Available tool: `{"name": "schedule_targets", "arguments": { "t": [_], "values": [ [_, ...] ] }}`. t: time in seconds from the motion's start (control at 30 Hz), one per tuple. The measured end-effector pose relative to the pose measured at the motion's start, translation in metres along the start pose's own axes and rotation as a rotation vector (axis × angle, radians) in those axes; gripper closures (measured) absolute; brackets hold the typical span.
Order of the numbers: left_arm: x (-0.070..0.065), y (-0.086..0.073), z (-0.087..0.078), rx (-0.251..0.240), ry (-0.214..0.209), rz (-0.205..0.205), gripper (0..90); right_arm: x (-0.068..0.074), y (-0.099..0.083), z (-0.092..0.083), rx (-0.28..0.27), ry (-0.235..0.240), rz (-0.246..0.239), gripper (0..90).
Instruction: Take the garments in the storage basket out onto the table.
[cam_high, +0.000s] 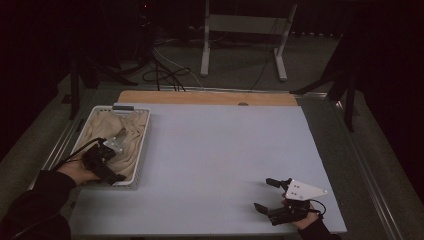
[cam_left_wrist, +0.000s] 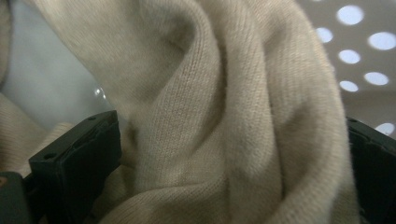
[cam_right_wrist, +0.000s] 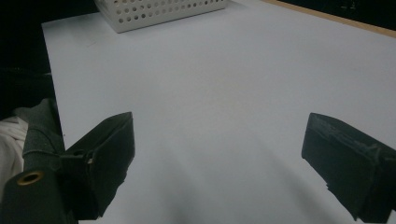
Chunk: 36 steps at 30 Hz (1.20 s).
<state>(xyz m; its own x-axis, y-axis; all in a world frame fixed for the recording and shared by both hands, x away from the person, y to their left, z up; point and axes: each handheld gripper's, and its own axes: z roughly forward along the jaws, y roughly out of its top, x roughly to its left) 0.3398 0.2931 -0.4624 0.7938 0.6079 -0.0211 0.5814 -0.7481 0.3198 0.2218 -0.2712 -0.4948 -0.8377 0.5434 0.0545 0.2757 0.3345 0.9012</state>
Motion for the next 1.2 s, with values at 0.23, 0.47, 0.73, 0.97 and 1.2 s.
{"name": "schedule_targets", "arguments": {
  "t": [0.23,0.47,0.73,0.97,1.2],
  "values": [
    [0.003,0.002,0.005,0.02,-0.006,-0.005,5.0,0.0,0.0,0.0,0.001,0.001,0.001,9.8],
    [-0.005,0.001,0.0,0.0,-0.001,0.052,30.8,0.0,0.0,0.001,0.002,0.001,0.006,9.8],
    [-0.007,-0.001,-0.007,-0.022,0.017,0.11,63.8,0.0,0.0,0.001,0.002,-0.005,0.006,9.9],
    [-0.003,-0.001,-0.017,-0.049,0.008,0.08,66.7,-0.002,0.0,0.0,-0.002,-0.009,0.01,9.9],
    [-0.001,-0.003,-0.039,-0.151,0.018,0.041,66.7,-0.002,0.0,-0.001,-0.005,-0.01,0.011,9.9]
  ]
}}
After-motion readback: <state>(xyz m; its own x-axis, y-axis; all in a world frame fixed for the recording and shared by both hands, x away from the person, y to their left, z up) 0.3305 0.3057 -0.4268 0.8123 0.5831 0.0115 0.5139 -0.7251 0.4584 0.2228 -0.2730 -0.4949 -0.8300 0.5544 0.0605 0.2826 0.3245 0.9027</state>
